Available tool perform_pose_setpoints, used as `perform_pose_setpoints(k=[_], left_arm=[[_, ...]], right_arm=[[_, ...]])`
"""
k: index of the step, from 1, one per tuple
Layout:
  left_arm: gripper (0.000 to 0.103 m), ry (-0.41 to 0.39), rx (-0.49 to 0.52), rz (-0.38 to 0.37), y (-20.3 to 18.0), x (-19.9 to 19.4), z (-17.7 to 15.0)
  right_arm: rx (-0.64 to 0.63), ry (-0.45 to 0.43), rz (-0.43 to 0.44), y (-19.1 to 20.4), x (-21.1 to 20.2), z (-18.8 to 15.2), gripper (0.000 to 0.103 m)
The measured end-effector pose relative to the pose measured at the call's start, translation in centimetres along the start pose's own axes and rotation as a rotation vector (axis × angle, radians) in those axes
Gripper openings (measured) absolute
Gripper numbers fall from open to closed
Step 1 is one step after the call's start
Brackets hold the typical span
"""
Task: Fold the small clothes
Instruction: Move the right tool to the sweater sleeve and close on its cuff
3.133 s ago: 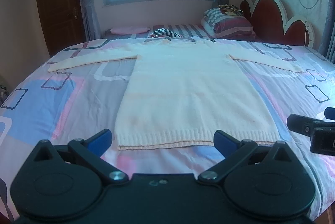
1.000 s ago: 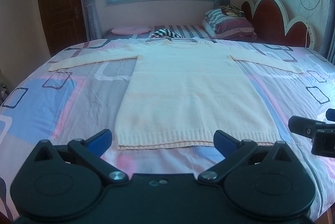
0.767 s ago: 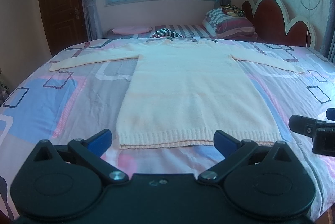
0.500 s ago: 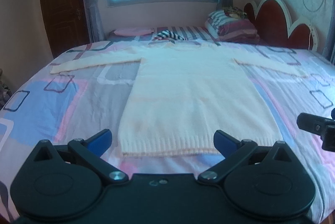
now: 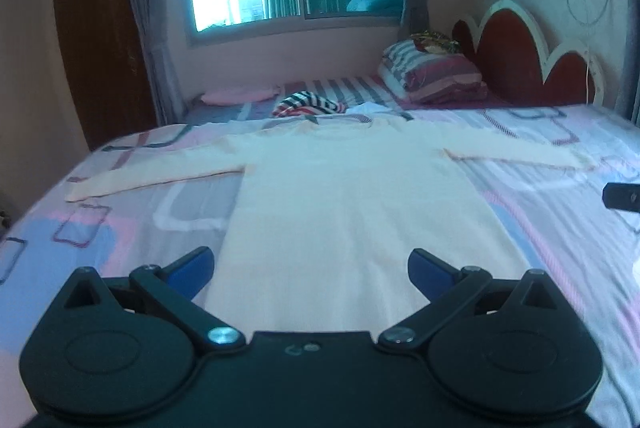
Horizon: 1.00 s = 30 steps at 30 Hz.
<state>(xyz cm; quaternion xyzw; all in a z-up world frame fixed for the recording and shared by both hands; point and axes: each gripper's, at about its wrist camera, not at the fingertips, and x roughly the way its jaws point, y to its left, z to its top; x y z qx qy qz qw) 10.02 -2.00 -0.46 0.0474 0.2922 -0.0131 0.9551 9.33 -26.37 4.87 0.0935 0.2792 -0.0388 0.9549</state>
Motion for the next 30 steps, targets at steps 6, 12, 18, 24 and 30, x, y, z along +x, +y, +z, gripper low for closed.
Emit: perform_pose_setpoints(k=[6,12,18,24,30], left_arm=[[0.103,0.070,-0.018,-0.025,1.2,5.1,2.3],[0.097,0.079,-0.071,-0.027,2.8,10.3,5.0],[0.087,0.057,-0.038,0.006,3.1,15.6,6.7],[0.087,0.066,-0.040,0.052,3.8,20.5,7.8],[0.080,0.093,-0.031,0.069,4.1,23.6,7.6]], right_arm=[[0.009,0.025,-0.020,-2.3,5.1,3.2,0.103],[0.071,-0.030,-0.032,-4.9,9.5,5.7,0.103],[0.169,-0.106,-0.115,-10.0,15.7,7.9,0.103],[0.246,-0.125,-0.217,-15.9,20.7,8.7,0.074],[0.350,-0.070,-0.259,-21.9,25.4,7.7,0.040]])
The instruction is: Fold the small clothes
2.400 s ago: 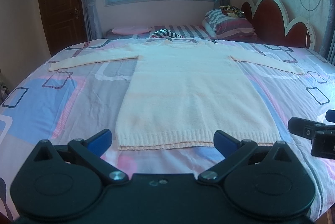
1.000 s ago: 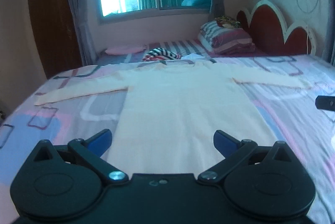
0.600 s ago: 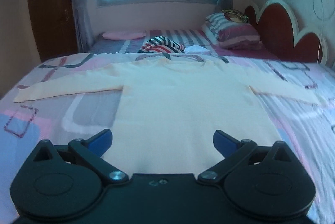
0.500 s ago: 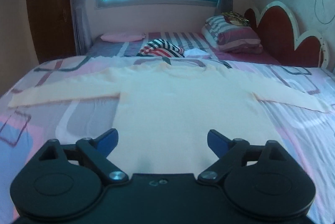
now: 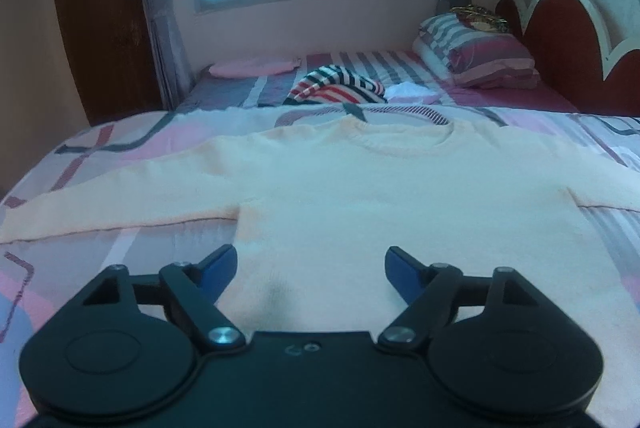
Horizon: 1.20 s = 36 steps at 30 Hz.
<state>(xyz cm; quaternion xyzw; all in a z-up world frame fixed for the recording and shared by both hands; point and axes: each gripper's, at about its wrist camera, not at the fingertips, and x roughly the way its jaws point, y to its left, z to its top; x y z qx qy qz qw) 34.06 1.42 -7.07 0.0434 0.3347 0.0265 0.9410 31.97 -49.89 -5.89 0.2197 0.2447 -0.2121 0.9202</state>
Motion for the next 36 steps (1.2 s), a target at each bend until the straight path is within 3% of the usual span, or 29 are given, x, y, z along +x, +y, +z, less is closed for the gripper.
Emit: perform_pose_setpoints(k=[5,10,12,13,14,18,21,25,28,36], left_arm=[[0.081,0.016,0.019,0.005,-0.1,1.3,0.0],[0.084,0.024,0.023,0.015,0.5,2.6,0.6],[0.084,0.051,0.028,0.029,0.8,3.4,0.8],[0.084,0.056,0.023,0.032,1.0,3.6,0.9],[0.084,0.058,0.012,0.030,1.4,3.6,1.0],[0.088,0.045,0.004,0.038,2.6,3.2,0.9],[0.088,0.064,0.000,0.045,3.5,3.3,0.6],[0.086,0.073,-0.002,0.059,4.7,3.1,0.2],[0.080,0.097,0.005,0.076,5.3,3.4,-0.1],[0.086,0.119,-0.032,0.109,7.8,3.5,-0.1]], right_arm=[[0.180,0.081,-0.040,-4.1,3.4,0.0,0.040],[0.231,0.078,-0.017,-4.8,3.9,0.0,0.040],[0.234,0.072,-0.016,-4.8,4.4,0.1,0.029],[0.230,0.077,-0.022,-4.7,4.8,0.2,0.007],[0.223,0.091,-0.031,-4.7,5.0,0.4,0.002],[0.114,0.027,-0.026,-3.7,4.6,2.1,0.002],[0.141,0.099,-0.073,-4.3,5.8,2.3,0.002],[0.030,0.026,-0.052,-1.3,4.4,2.7,0.002],[-0.011,0.031,0.000,1.5,4.2,2.7,0.002],[-0.116,0.092,0.188,12.2,5.1,-0.5,0.002]])
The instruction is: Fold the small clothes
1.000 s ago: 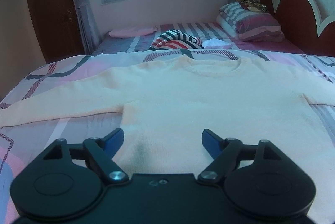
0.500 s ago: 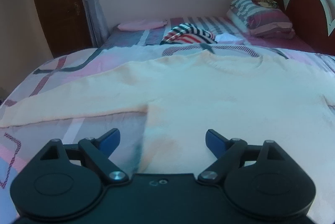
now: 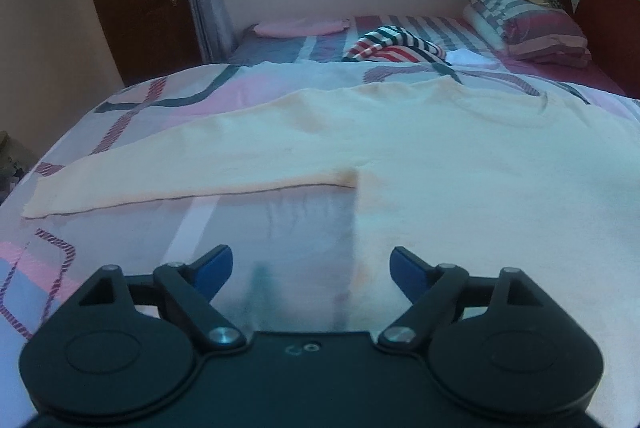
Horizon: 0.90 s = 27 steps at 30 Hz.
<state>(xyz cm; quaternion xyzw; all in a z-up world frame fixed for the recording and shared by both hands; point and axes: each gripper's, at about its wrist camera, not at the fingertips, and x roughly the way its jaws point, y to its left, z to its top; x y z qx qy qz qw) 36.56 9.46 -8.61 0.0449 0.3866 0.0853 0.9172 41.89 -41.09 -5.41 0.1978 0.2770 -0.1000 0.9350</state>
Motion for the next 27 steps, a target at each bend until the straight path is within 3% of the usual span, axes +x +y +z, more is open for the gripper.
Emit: perform_pose_setpoints(k=[11,21,22,23,25,27], left_arm=[[0.076,-0.001,-0.034,-0.022,1.8,-0.7,0.1],[0.075,-0.009,-0.036,-0.024,1.4,-0.7,0.6],[0.075,-0.008,-0.038,-0.030,1.2,-0.6,0.7],[0.075,-0.007,-0.039,-0.040,0.9,-0.4,0.8],[0.075,-0.008,-0.042,-0.060,0.2,-0.1,1.1],[0.074,-0.018,-0.046,-0.101,-1.3,0.4,1.9]], right_arm=[[-0.153,0.115,0.274,16.3,2.9,-5.9,0.002],[-0.252,0.258,0.449,25.1,6.0,-11.7,0.002],[-0.279,0.260,0.452,25.5,6.0,-12.2,0.012],[-0.316,0.238,0.458,25.7,5.8,-12.6,0.034],[-0.343,0.203,0.483,25.6,5.0,-12.6,0.061],[-0.338,0.146,0.471,25.0,4.1,-12.7,0.061]])
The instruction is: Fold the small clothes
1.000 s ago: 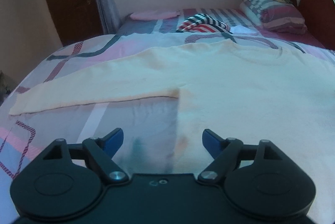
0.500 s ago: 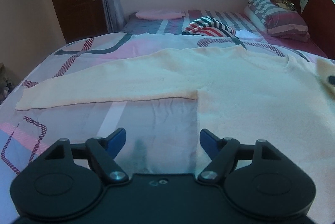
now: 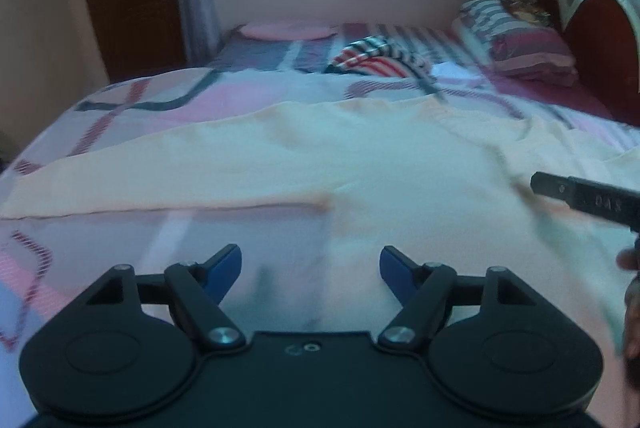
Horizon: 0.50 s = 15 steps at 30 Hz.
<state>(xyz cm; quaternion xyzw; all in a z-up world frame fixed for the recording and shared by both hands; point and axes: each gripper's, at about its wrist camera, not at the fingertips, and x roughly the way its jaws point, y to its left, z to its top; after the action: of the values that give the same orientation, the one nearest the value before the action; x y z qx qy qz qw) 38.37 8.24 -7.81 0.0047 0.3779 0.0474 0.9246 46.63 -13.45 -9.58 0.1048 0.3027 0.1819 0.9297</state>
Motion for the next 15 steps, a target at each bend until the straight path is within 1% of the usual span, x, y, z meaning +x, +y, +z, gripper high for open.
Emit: perform_pose_setpoints(k=[1,2,3,4,6,8,9,10,11,13,15], left_arm=[[0.071,-0.005,-0.001,-0.021,-0.8,0.3,0.3],[0.064,-0.010,-0.002,-0.054,-1.8,0.8,0.7],[0.059,-0.009,-0.005,-0.094,-3.0,1.4,1.1],[0.055,0.000,-0.012,-0.130,-4.1,2.0,1.5],[0.055,0.004,-0.043,-0.227,-6.4,3.2,2.2],[0.055,0.009,-0.062,-0.292,-8.7,4.4,2.9],[0.055,0.015,-0.065,-0.306,-9.6,5.1,3.2],[0.051,0.022,-0.065,-0.318,-10.4,5.7,3.5],[0.039,0.035,-0.065,-0.338,-11.1,6.5,3.8],[0.024,0.073,-0.064,-0.369,-12.3,8.0,4.2],[0.017,0.085,-0.060,-0.368,-13.0,9.0,4.2]], right_arm=[[0.019,-0.020,-0.004,-0.6,-0.5,-0.1,0.053],[0.053,-0.037,-0.009,-1.5,-1.0,-0.2,0.033],[0.090,-0.037,-0.027,-2.4,-1.4,-0.2,0.025],[0.126,-0.036,-0.053,-3.2,-1.9,-0.2,0.021],[0.201,-0.046,-0.082,-5.3,-3.0,-0.4,0.021],[0.238,-0.065,-0.120,-7.1,-4.1,-0.5,0.021],[0.250,-0.075,-0.142,-7.8,-4.6,-0.5,0.021],[0.265,-0.086,-0.161,-8.6,-5.2,-0.5,0.021],[0.282,-0.100,-0.180,-9.5,-5.8,-0.5,0.021],[0.311,-0.123,-0.219,-11.1,-6.8,-0.3,0.021],[0.342,-0.140,-0.260,-12.8,-8.2,-0.3,0.021]])
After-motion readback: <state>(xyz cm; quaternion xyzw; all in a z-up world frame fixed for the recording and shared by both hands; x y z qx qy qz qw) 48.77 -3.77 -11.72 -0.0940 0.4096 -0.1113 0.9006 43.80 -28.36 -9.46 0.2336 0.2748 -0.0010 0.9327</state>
